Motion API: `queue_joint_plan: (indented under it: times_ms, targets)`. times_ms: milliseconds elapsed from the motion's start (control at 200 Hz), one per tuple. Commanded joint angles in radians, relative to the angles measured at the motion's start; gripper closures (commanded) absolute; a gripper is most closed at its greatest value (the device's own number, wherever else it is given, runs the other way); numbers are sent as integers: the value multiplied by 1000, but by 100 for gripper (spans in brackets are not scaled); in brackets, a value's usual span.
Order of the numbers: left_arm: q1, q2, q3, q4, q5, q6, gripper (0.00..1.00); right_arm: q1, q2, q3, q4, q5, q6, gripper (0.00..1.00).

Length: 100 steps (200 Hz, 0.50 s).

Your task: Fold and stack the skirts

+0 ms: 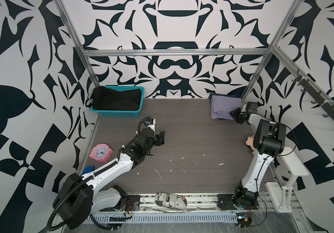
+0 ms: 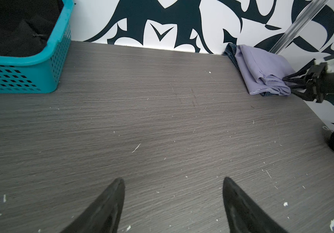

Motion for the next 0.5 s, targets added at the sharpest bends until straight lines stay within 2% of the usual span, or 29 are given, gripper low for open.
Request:
queue_joint_plan:
  times_ms: [0,330,410,495]
  targets:
    - [7,-42,22,9,-26,23,20,3,-58,12,23,-21,0,55]
    - [82,-35,105,-43,50,37,19,25,-322,-75,3,-33,5,51]
    - [116,-11,145,-60,75,19,17,63,-414,-137,29,-33,14,49]
    - [182,45,212,-92,157,-30,16,150,-513,-236,115,-28,6,48]
